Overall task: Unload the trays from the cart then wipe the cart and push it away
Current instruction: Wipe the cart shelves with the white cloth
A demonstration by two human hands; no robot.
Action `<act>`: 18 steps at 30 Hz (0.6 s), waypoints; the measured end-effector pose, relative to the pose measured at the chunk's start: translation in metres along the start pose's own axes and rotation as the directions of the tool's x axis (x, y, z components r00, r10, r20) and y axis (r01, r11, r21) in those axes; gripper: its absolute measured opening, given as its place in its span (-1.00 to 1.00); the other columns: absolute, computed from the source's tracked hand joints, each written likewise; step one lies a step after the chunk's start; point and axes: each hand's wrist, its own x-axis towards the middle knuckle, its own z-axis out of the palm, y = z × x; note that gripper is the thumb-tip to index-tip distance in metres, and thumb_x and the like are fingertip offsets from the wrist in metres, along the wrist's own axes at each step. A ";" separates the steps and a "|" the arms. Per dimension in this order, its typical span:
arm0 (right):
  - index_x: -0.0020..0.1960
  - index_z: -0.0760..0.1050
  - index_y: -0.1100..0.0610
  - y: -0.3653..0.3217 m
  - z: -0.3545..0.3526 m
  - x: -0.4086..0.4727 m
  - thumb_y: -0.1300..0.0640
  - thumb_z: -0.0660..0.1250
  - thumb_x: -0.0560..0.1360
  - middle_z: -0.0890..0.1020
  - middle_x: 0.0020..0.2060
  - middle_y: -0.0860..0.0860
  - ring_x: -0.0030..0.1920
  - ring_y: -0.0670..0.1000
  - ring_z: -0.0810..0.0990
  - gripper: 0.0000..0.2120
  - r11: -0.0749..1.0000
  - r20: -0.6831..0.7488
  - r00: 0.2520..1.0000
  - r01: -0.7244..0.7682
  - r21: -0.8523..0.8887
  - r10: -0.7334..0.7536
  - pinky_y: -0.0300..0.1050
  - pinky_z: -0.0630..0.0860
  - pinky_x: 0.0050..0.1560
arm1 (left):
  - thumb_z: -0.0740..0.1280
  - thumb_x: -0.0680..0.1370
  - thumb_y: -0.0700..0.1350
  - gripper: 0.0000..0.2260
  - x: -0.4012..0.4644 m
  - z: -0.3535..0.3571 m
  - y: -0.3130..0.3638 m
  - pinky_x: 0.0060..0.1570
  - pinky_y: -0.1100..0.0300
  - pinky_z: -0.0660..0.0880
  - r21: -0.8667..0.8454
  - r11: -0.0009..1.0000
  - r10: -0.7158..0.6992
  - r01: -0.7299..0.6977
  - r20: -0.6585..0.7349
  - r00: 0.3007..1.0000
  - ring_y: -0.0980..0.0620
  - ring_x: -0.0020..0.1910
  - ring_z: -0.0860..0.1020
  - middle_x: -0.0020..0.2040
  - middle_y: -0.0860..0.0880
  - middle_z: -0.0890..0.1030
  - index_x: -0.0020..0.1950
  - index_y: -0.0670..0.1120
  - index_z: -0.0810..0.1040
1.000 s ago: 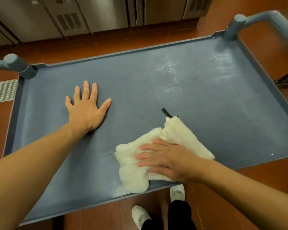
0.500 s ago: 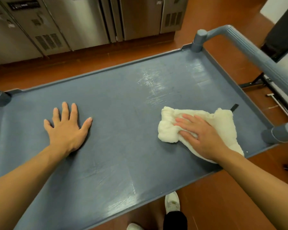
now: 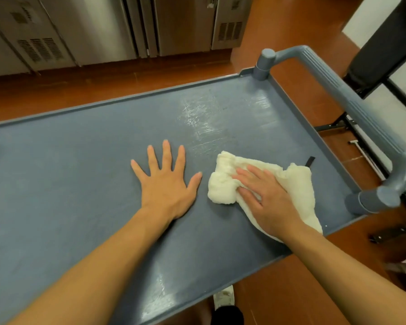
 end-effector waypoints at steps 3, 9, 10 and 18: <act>0.50 0.41 -0.10 0.013 -0.010 0.020 0.03 0.23 0.69 0.38 0.42 -0.30 0.53 -0.16 0.27 -0.62 0.987 -0.101 0.984 -0.155 -0.040 0.150 -0.20 0.08 0.54 | -0.23 0.56 0.44 -0.27 -0.001 -0.002 0.003 0.44 -0.48 -0.25 -0.017 1.000 0.013 -0.013 0.000 1.000 -0.26 0.61 -0.33 0.66 -0.02 -0.30 0.65 0.14 -0.26; 0.55 0.37 0.02 0.059 -0.037 0.121 0.03 0.14 0.71 0.41 0.52 -0.04 0.56 0.03 0.27 -0.59 0.980 0.051 0.996 -0.065 -0.187 0.076 -0.06 0.05 0.57 | -0.21 0.57 0.43 -0.27 -0.001 -0.007 0.010 0.44 -0.47 -0.27 -0.034 0.999 0.022 -0.021 0.007 1.000 -0.27 0.60 -0.35 0.66 -0.01 -0.32 0.66 0.14 -0.27; 0.55 0.36 0.03 0.065 -0.040 0.143 0.00 0.12 0.71 0.40 0.53 -0.02 0.57 0.06 0.26 -0.57 0.979 0.084 0.995 -0.037 -0.203 0.055 0.00 0.07 0.58 | -0.21 0.57 0.43 -0.28 -0.002 -0.007 0.011 0.44 -0.47 -0.27 -0.037 0.999 0.021 -0.020 0.004 1.000 -0.27 0.60 -0.36 0.66 -0.01 -0.32 0.65 0.14 -0.27; 0.51 0.37 0.12 0.056 -0.027 0.283 0.05 0.06 0.71 0.44 0.47 0.07 0.48 0.10 0.35 -0.59 0.924 0.204 0.956 0.261 -0.281 -0.208 0.07 0.22 0.51 | -0.15 0.60 0.43 -0.28 0.006 0.000 0.016 0.45 -0.50 -0.13 0.014 1.000 0.001 -0.001 0.018 1.000 -0.31 0.63 -0.17 0.69 -0.05 -0.09 0.68 0.11 -0.06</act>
